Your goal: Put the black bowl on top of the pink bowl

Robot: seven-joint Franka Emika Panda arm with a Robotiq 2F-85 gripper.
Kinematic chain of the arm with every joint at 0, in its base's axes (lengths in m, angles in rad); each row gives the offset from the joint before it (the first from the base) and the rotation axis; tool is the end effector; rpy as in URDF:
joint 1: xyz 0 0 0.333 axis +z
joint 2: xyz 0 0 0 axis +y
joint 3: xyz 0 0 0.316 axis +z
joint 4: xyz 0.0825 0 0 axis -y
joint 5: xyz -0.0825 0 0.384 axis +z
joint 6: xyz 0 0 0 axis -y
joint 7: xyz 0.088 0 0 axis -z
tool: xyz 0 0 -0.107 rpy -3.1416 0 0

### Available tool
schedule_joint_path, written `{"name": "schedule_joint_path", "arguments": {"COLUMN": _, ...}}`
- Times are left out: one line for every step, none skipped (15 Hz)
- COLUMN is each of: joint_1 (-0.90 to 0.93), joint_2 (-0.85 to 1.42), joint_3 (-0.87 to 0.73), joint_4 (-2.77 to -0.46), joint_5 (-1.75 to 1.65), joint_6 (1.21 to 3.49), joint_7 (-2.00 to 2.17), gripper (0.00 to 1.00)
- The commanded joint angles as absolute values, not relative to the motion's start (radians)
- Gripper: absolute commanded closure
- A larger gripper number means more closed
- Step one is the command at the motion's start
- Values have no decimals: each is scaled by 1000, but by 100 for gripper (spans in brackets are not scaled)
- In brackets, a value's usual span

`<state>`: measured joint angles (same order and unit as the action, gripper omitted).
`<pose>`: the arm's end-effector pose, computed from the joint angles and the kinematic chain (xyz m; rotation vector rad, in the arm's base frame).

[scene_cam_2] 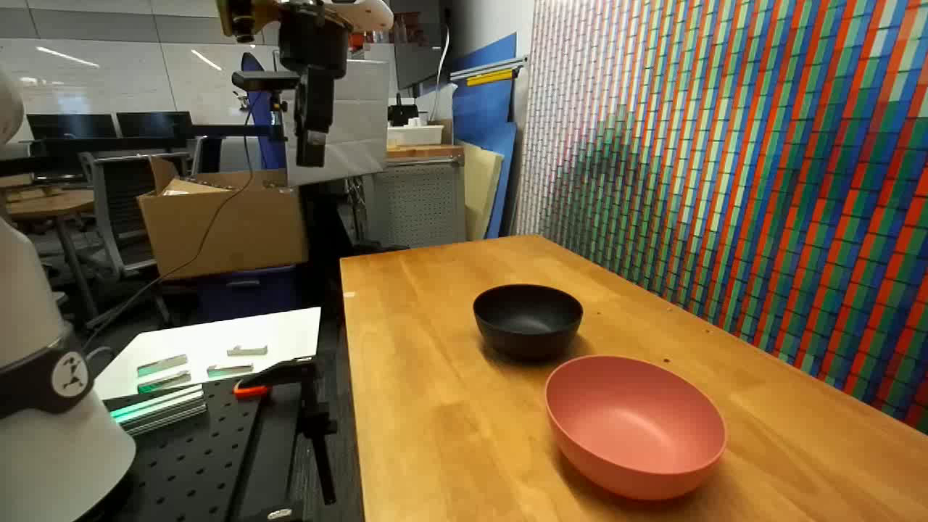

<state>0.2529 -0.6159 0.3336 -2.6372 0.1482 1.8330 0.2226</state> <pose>0.2759 0.1928 0.4123 2.9861 0.3479 -0.2639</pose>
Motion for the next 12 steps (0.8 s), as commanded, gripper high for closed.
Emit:
{"name": "schedule_joint_path", "arguments": {"joint_1": 263, "joint_2": -613, "joint_3": 324, "joint_4": -2637, "joint_5": 143, "joint_6": 1831, "joint_7": 227, "gripper": 0}}
{"name": "schedule_joint_path", "arguments": {"joint_1": 263, "joint_2": -612, "joint_3": 324, "joint_4": -2639, "joint_5": 143, "joint_6": 1831, "joint_7": 227, "gripper": 0}}
{"name": "schedule_joint_path", "arguments": {"joint_1": 263, "joint_2": -611, "joint_3": 324, "joint_4": -2641, "joint_5": 143, "joint_6": 1831, "joint_7": 227, "gripper": 0}}
{"name": "schedule_joint_path", "arguments": {"joint_1": 263, "joint_2": -610, "joint_3": 324, "joint_4": -2643, "joint_5": 143, "joint_6": 1831, "joint_7": 228, "gripper": 0}}
{"name": "schedule_joint_path", "arguments": {"joint_1": 263, "joint_2": -609, "joint_3": 324, "joint_4": -2646, "joint_5": 143, "joint_6": 1831, "joint_7": 228, "gripper": 0}}
{"name": "schedule_joint_path", "arguments": {"joint_1": 263, "joint_2": -609, "joint_3": 324, "joint_4": -2646, "joint_5": 143, "joint_6": 1832, "joint_7": 228, "gripper": 0}}
{"name": "schedule_joint_path", "arguments": {"joint_1": 263, "joint_2": -609, "joint_3": 324, "joint_4": -2646, "joint_5": 143, "joint_6": 1832, "joint_7": 228, "gripper": 0}}
{"name": "schedule_joint_path", "arguments": {"joint_1": 263, "joint_2": -609, "joint_3": 324, "joint_4": -2646, "joint_5": 143, "joint_6": 1832, "joint_7": 228, "gripper": 0}}
{"name": "schedule_joint_path", "arguments": {"joint_1": 249, "joint_2": -598, "joint_3": 324, "joint_4": -2644, "joint_5": 147, "joint_6": 1879, "joint_7": 246, "gripper": 0}}
{"name": "schedule_joint_path", "arguments": {"joint_1": 228, "joint_2": -578, "joint_3": 312, "joint_4": -2627, "joint_5": 157, "joint_6": 1920, "joint_7": 268, "gripper": 0}}
{"name": "schedule_joint_path", "arguments": {"joint_1": 207, "joint_2": -557, "joint_3": 298, "joint_4": -2604, "joint_5": 164, "joint_6": 1965, "joint_7": 289, "gripper": 0}}
{"name": "schedule_joint_path", "arguments": {"joint_1": 184, "joint_2": -522, "joint_3": 283, "joint_4": -2572, "joint_5": 155, "joint_6": 2002, "joint_7": 298, "gripper": 0}}
